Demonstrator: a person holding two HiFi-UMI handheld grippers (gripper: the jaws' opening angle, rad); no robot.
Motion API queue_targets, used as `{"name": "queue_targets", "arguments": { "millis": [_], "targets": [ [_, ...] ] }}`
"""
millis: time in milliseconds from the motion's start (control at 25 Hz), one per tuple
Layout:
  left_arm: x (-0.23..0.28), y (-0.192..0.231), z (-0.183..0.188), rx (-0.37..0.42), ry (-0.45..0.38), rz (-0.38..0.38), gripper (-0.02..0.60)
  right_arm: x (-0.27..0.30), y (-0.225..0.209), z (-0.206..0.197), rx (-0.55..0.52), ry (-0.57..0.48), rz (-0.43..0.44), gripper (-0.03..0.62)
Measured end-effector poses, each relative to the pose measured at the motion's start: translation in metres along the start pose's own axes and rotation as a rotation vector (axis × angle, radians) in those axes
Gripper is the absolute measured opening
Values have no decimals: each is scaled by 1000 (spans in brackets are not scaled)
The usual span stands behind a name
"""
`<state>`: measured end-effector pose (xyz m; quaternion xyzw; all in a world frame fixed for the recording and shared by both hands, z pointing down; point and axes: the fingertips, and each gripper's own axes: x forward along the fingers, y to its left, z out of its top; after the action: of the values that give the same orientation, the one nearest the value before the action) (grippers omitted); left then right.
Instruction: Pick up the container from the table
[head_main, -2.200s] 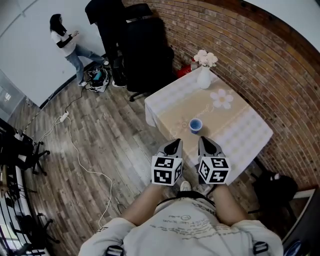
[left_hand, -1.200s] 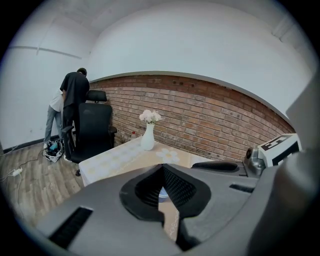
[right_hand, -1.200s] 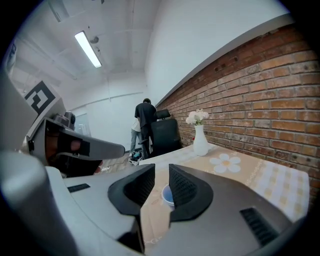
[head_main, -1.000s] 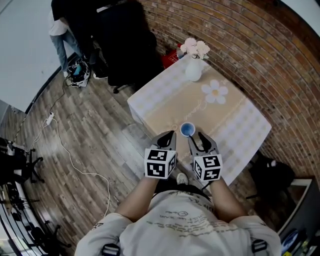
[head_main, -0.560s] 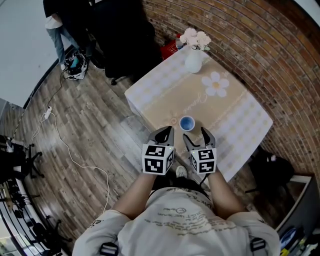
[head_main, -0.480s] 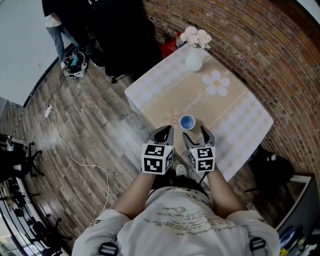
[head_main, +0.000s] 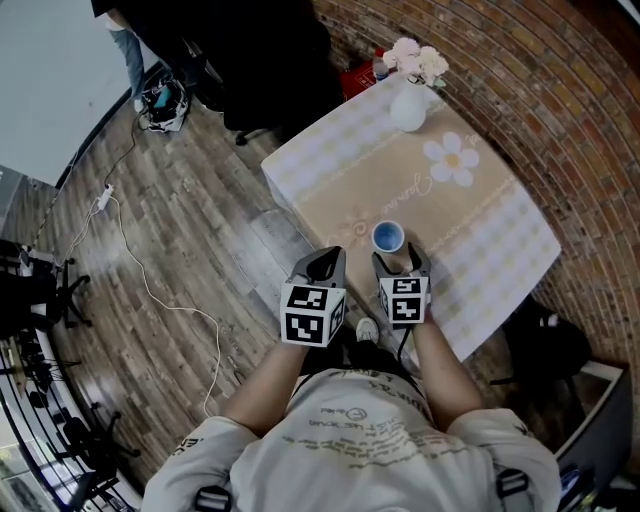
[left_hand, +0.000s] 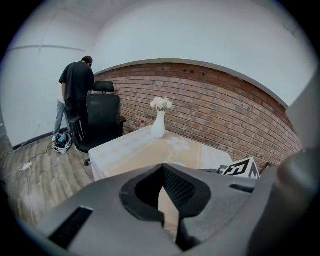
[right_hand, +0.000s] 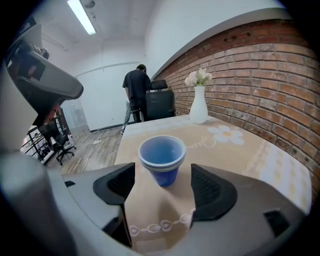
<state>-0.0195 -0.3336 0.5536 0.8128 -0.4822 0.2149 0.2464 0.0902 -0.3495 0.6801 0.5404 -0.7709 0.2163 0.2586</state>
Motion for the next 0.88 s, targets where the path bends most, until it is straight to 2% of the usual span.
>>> {"name": "queue_targets", "arguments": {
  "millis": [160, 280, 600, 880],
  "targets": [
    [-2, 9, -7, -8, 12, 28, 2, 18, 0, -13, -28, 50, 2, 327],
    [-2, 15, -10, -15, 19, 45, 2, 28, -2, -14, -34, 45, -1, 327],
    [-2, 22, -8, -26, 19, 65, 2, 44, -2, -12, -81, 85, 1, 325],
    [0, 29, -10, -30, 34, 85, 2, 59, -6, -27, -87, 138, 7, 324]
  ]
}}
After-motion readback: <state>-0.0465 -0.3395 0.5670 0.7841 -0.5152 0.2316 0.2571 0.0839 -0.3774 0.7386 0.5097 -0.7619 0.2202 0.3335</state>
